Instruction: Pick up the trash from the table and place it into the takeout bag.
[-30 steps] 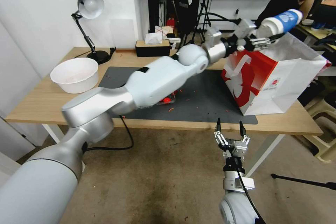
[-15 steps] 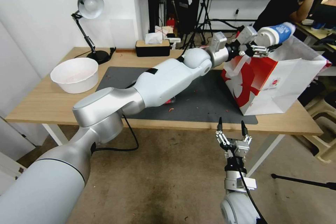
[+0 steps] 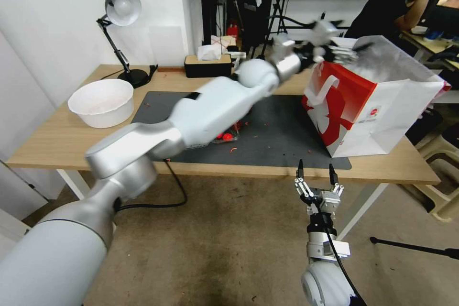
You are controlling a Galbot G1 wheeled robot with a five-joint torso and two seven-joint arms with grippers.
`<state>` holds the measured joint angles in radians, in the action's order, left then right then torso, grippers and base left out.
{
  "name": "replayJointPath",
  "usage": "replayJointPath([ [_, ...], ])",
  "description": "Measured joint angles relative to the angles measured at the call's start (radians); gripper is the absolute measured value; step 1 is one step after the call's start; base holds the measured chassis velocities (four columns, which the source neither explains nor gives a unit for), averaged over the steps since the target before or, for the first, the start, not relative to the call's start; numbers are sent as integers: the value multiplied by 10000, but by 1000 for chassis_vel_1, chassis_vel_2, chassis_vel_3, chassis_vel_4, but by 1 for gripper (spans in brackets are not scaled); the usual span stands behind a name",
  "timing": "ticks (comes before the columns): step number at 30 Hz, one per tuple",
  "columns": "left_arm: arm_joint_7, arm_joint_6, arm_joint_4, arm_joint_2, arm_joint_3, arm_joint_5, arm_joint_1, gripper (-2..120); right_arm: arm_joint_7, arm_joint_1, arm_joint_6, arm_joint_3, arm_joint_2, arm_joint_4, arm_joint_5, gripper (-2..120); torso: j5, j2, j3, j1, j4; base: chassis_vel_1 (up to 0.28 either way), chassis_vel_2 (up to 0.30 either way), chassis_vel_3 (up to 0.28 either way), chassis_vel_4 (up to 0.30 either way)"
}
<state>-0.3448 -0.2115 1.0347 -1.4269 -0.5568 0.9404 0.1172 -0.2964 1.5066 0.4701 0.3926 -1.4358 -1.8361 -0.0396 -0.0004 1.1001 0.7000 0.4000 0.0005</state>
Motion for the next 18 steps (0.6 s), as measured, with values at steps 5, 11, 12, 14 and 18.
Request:
replayJointPath([
  [5, 16, 51, 631, 1168, 761, -23, -724, 100, 7, -6, -112, -40, 29, -22, 5, 91, 0, 0, 0, 1, -6, 0, 0, 0, 0],
  [11, 209, 181, 1524, 2153, 1376, -131, -1590, 100, 8, -25, -181, -94, 19, -16, 62, 100, 1, 0, 0, 1, -5, 0, 0, 0, 0],
  [12, 220, 191, 1598, 2222, 1422, -146, -1659, 100, 8, -25, -184, -102, 18, -16, 67, 100, 1, 0, 0, 1, -5, 0, 0, 0, 0],
  [14, 435, 314, 2307, 2820, 1955, -270, -2354, 100, 7, -11, -192, -118, 14, -15, 83, 100, 2, 0, 0, 0, -6, 0, 0, 0, 0],
  [18, 795, 467, 3092, 3464, 2744, -447, -3284, 100, 4, 30, -192, -143, 17, -6, 125, 100, 2, 0, 0, 0, -5, 0, 0, 0, 0],
])
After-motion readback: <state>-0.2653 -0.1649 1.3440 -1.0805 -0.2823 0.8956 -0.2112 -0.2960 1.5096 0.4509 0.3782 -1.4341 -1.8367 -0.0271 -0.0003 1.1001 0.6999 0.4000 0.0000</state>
